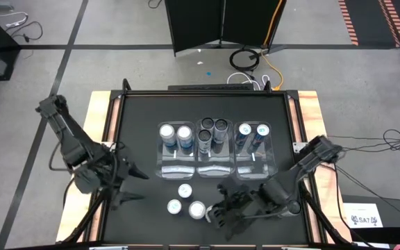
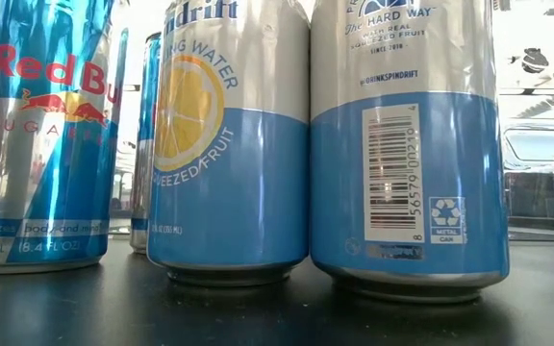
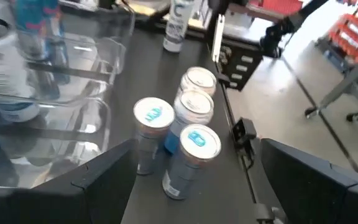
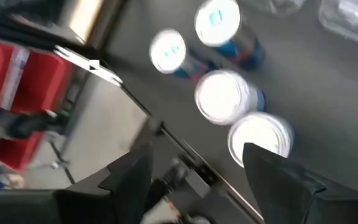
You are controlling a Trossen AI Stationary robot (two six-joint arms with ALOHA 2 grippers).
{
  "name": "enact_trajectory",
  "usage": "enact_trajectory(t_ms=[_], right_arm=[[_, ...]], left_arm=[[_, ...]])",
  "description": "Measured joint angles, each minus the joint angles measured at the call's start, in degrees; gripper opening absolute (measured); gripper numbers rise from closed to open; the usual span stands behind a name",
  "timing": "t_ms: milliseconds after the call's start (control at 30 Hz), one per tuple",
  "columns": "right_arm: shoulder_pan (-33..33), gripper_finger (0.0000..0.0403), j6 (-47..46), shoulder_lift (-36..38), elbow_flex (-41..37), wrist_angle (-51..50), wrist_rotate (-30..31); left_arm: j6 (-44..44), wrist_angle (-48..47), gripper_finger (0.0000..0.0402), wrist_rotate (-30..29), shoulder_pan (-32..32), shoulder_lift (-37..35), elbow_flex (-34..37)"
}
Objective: Sort soda cans
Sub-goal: Put the right blue-white soda can into the left transparent bin
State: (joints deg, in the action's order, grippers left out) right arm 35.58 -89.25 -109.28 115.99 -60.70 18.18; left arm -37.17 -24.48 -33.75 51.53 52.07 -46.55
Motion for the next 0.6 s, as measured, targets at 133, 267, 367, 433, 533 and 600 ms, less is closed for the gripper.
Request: enact_trajectory(t_ms=[133, 267, 367, 433, 533, 600], right_arm=[[-0.9, 0.0239, -2.3, -5.4, 5.8, -7.7, -7.1], [-1.1, 0.0239, -4.4, -8.6, 6.5, -9.7, -12.4], [-1.1, 0.0239, -4.2, -10.4, 6.5, -9.6, -12.8], [-1.1, 0.0239, -4.5, -11.0, 6.5, -9.5, -13.7], [-1.2, 0.0239, -4.1, -11.6, 6.5, -9.5, -14.5], [-1.2, 0.0240, -3.9, -11.7, 6.5, -9.5, -14.7]], left_arm=[[1.6, -1.4, 0.0341, -1.0, 0.4, -5.4, 2.0], [2.8, -3.2, 0.0341, -1.1, 0.4, -8.2, 2.0], [4.8, -3.5, 0.0341, -1.0, 0.4, -8.9, 2.0], [5.0, -3.5, 0.0341, -1.1, 0.4, -9.1, 2.0], [5.1, -3.8, 0.0341, -1.0, 0.4, -9.1, 2.0], [5.1, -4.2, 0.0341, -1.0, 0.4, -9.1, 2.0]])
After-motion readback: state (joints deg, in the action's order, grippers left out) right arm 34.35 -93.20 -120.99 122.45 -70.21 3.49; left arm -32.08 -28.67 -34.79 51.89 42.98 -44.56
